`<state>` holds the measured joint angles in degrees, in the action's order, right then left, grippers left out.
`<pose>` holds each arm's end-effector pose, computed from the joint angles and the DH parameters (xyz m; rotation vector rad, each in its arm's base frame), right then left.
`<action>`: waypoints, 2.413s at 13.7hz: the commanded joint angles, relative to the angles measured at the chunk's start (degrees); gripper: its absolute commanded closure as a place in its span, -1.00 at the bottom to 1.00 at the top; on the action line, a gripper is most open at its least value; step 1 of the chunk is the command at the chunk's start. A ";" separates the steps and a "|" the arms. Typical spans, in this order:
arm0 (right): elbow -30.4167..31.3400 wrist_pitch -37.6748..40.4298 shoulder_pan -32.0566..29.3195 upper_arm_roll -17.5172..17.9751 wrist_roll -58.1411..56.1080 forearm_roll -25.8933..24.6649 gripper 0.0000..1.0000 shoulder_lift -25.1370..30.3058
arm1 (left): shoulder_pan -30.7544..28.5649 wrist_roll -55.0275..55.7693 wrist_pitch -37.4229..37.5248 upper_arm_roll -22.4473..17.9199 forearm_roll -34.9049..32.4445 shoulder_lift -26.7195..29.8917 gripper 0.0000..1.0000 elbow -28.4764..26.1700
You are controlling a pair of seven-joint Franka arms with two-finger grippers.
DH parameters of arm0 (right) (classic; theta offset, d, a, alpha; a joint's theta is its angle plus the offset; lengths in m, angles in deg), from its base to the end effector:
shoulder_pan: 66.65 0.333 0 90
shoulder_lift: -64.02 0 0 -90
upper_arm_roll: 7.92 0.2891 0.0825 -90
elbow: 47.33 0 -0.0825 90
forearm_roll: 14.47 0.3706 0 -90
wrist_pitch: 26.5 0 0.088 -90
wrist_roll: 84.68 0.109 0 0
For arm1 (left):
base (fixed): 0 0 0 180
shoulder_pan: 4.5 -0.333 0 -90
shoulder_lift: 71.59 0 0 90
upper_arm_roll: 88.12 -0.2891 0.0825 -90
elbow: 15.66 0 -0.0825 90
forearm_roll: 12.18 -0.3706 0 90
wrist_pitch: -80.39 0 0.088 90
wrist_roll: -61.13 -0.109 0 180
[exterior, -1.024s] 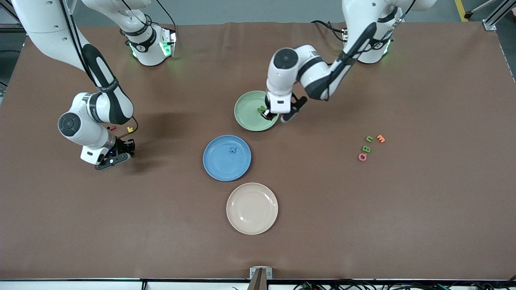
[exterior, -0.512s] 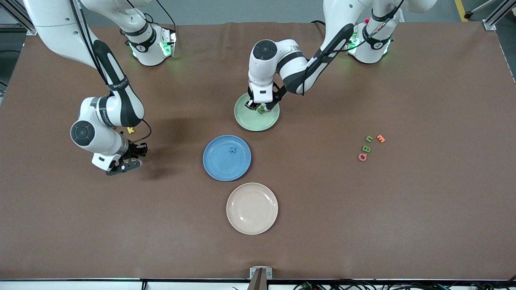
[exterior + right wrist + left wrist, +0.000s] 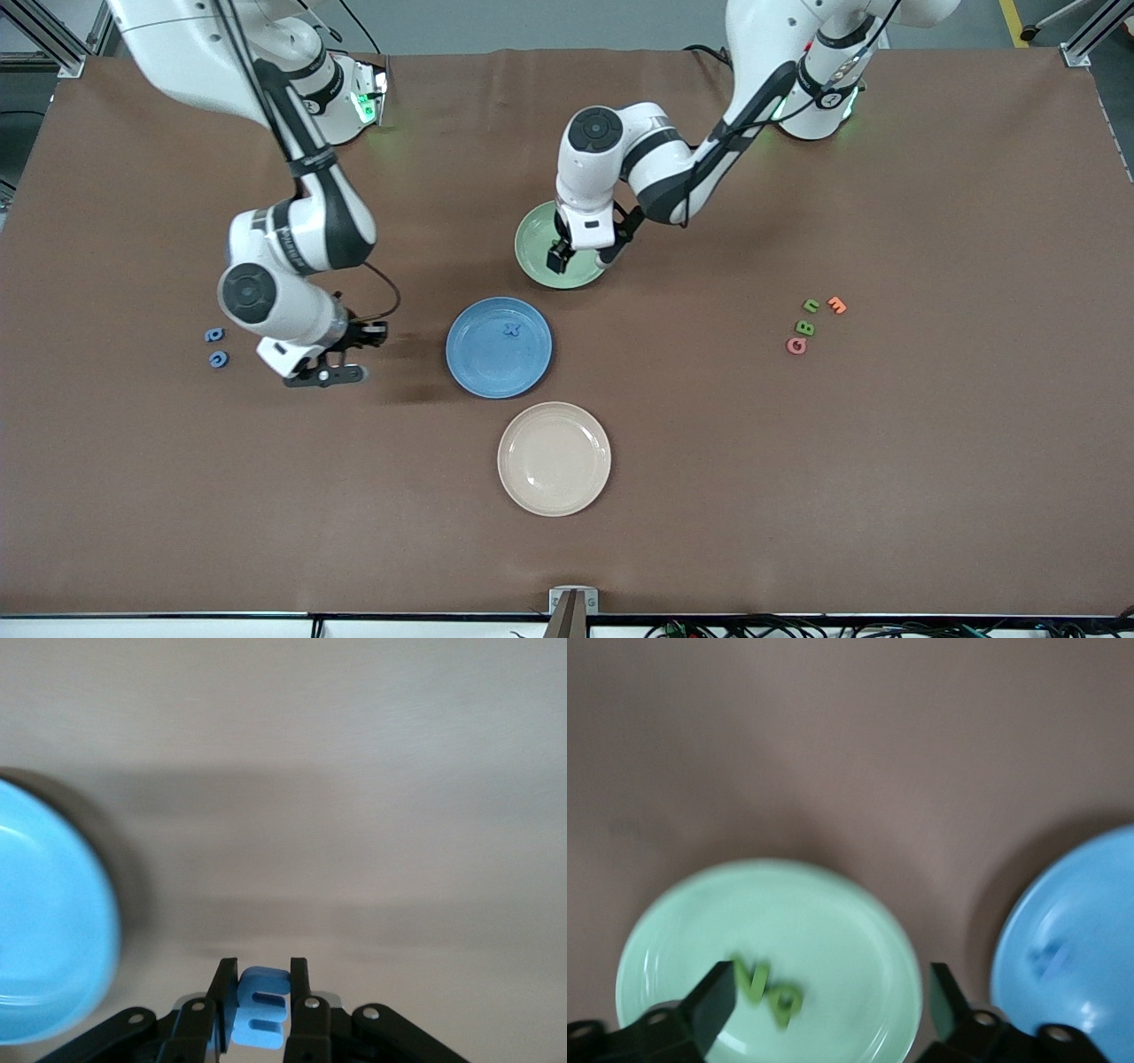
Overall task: Sort letters by color into matching plates
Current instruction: 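Place the P on the green plate while the right gripper places the E, then move the left gripper to the green B while the right gripper reaches the blue c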
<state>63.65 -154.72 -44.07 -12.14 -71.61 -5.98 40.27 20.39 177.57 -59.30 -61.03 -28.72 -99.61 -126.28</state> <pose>0.5569 0.1908 0.2446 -3.0872 0.0021 0.1994 0.3856 -0.4733 0.2486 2.7021 1.4206 -0.0150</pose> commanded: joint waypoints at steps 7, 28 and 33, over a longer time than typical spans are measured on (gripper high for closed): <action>-18.96 0.08 11.78 -0.61 21.56 5.39 0.70 -15.96 | -20.11 -26.32 11.11 0.07 -1.12 10.60 -0.97 -7.58; -15.11 21.87 -2.44 -1.14 6.04 0.30 -1.00 -0.69 | -42.20 -95.22 3.57 0.60 -2.88 9.92 -0.70 -16.91; -12.81 21.53 -15.70 -1.14 -13.63 -4.01 -1.00 1.43 | -42.21 -105.80 -5.68 0.69 -2.97 7.80 -0.52 -19.47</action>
<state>48.61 -132.68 -54.44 -14.50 -78.01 -9.22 39.78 -21.42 73.67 -63.34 -60.98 -30.87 -91.74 -144.94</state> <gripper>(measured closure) 0.000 0.216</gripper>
